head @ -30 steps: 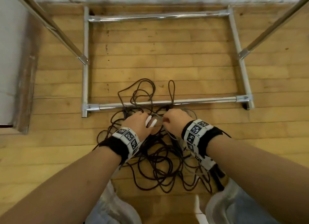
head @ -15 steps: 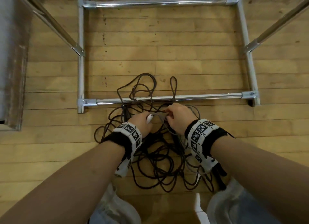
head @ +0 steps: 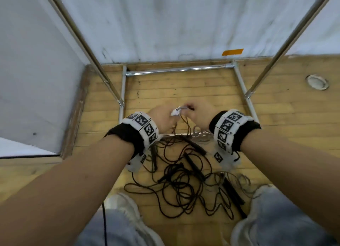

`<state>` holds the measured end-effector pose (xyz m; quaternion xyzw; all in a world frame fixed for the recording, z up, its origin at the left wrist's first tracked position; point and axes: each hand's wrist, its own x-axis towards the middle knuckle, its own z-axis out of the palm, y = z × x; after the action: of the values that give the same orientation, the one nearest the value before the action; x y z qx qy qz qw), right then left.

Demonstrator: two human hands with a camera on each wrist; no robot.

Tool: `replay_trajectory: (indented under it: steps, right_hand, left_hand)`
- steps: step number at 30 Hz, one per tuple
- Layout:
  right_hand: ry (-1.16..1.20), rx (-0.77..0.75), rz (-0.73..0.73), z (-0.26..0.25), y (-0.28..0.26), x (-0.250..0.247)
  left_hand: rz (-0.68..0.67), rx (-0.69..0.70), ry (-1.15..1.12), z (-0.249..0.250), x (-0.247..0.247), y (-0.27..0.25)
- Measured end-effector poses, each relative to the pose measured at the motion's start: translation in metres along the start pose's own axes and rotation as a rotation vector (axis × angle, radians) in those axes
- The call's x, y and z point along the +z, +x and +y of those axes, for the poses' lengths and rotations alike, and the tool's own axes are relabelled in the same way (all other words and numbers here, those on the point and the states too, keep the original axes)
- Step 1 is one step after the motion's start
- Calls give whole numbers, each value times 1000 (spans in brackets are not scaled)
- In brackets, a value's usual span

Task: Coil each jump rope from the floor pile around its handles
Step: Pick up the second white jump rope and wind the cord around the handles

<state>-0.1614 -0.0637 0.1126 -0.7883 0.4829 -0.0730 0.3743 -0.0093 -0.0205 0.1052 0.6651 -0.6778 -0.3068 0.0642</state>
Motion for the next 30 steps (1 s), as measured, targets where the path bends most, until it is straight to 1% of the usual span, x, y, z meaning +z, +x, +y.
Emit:
replay_trajectory:
  steps: [3,7,10,12,13,15,17,19,21,25,27,30]
  right_hand:
    - [-16,-102,103,-34,-24,-48]
    - [103,-194,304,-76,-58,-106]
    - [209,-268,424,-105,-83,-140]
    - [258,-328,499,-118,-97,-157]
    - [270,-358,540,-124,-103,-163]
    - [281,-386,592,-130,-110,-169]
    - [279,-387,592,-131,-111,-170]
    - [275,-377,589,-127,-108,-167]
    - [324,-360,584,-118,-102,-164]
    - [509,-291,578,-90,-89,-154]
    - [524,-261,517,-85,-81,-149]
    - [563,-248,408,-85,-68,-144]
  left_hand:
    - [64,19,-61,21,-38,-25]
    - [183,0,-177,43,-79,-60]
    - [261,90,-264,64,-101,-86]
    - [350,147,-365,79,-113,-101]
    - [404,179,-381,86,-118,-106]
    - [493,230,-308,96,-127,-112]
    - [526,246,-180,103,-130,-115]
    - [543,226,-105,105,-125,-115]
    - [557,215,-101,105,-118,-112]
    - [545,258,-94,112,-119,-97]
    - [544,254,-209,113,-123,-89]
    - [544,215,-529,115,-127,-81]
